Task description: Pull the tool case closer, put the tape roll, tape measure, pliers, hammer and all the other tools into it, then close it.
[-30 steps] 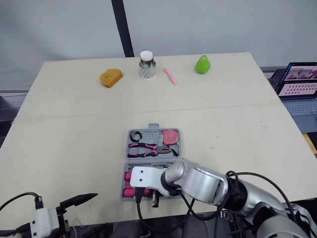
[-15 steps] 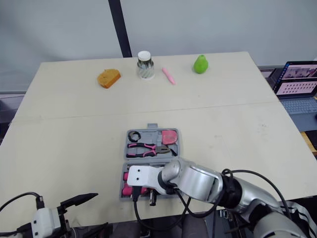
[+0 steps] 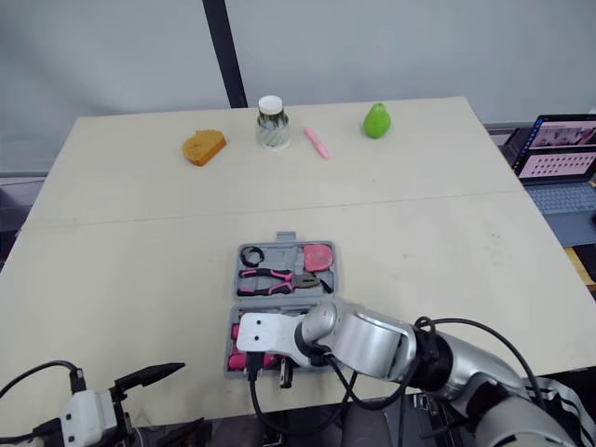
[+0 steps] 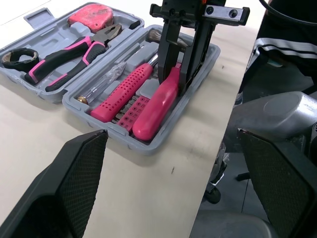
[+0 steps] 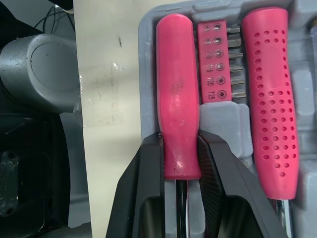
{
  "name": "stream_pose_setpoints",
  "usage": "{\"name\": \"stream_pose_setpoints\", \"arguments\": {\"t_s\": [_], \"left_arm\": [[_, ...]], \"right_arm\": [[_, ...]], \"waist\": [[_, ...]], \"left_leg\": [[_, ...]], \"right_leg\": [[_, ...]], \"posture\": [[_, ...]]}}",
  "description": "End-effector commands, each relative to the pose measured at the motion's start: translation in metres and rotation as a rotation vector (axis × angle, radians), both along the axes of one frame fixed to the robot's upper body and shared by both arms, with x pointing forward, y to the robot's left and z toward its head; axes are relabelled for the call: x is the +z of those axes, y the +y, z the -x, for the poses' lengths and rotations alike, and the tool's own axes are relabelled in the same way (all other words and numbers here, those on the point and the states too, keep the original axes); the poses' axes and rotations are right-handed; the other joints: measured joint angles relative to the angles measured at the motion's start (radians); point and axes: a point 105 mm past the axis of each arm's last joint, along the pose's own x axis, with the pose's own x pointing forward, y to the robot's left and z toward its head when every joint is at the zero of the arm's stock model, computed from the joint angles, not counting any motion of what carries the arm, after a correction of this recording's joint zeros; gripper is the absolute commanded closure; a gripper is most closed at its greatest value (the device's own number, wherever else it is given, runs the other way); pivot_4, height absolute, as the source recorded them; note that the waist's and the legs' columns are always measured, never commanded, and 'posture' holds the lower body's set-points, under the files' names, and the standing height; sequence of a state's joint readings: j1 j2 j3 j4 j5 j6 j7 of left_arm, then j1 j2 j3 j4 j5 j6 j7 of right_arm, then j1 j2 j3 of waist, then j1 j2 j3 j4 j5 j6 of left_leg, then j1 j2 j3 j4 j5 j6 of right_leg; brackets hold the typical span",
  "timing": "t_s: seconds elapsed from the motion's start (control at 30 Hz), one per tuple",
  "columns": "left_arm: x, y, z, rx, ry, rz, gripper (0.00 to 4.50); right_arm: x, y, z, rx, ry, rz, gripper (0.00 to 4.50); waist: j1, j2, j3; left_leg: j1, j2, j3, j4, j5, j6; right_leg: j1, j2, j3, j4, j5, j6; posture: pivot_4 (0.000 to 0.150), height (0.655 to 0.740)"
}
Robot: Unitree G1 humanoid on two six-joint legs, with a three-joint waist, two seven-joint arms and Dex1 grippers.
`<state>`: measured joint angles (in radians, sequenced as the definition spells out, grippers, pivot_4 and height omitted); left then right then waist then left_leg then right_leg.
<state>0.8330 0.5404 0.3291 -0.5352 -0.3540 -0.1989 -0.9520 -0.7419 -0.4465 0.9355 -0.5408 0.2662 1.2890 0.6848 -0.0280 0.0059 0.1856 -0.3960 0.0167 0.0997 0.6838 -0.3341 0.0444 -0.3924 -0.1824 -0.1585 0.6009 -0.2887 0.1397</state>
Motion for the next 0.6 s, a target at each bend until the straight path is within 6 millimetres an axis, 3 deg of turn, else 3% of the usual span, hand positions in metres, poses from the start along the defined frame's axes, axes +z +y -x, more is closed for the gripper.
{"name": "stream_pose_setpoints", "arguments": {"t_s": [0.03, 0.5, 0.6], "left_arm": [[0.0005, -0.0021, 0.0007, -0.008, -0.012, 0.008, 0.00], [-0.0014, -0.0038, -0.0009, -0.010, -0.018, 0.007, 0.00], [-0.0015, -0.0042, -0.0011, -0.010, -0.019, 0.009, 0.00]], "right_arm": [[0.0049, 0.0045, -0.0017, 0.001, -0.031, -0.017, 4.10], [0.0068, 0.0061, -0.0028, -0.003, -0.027, -0.027, 4.10], [0.0102, 0.0053, -0.0035, -0.006, -0.024, -0.036, 2.57]], "waist": [[0.000, 0.000, 0.000], [0.000, 0.000, 0.000], [-0.001, 0.000, 0.000]], "left_leg": [[0.000, 0.000, 0.000, 0.000, 0.000, 0.000], [0.000, 0.000, 0.000, 0.000, 0.000, 0.000], [0.000, 0.000, 0.000, 0.000, 0.000, 0.000]], "right_leg": [[0.000, 0.000, 0.000, 0.000, 0.000, 0.000], [0.000, 0.000, 0.000, 0.000, 0.000, 0.000], [0.000, 0.000, 0.000, 0.000, 0.000, 0.000]], "posture": [[0.150, 0.7400], [0.150, 0.7400], [0.150, 0.7400]]}}
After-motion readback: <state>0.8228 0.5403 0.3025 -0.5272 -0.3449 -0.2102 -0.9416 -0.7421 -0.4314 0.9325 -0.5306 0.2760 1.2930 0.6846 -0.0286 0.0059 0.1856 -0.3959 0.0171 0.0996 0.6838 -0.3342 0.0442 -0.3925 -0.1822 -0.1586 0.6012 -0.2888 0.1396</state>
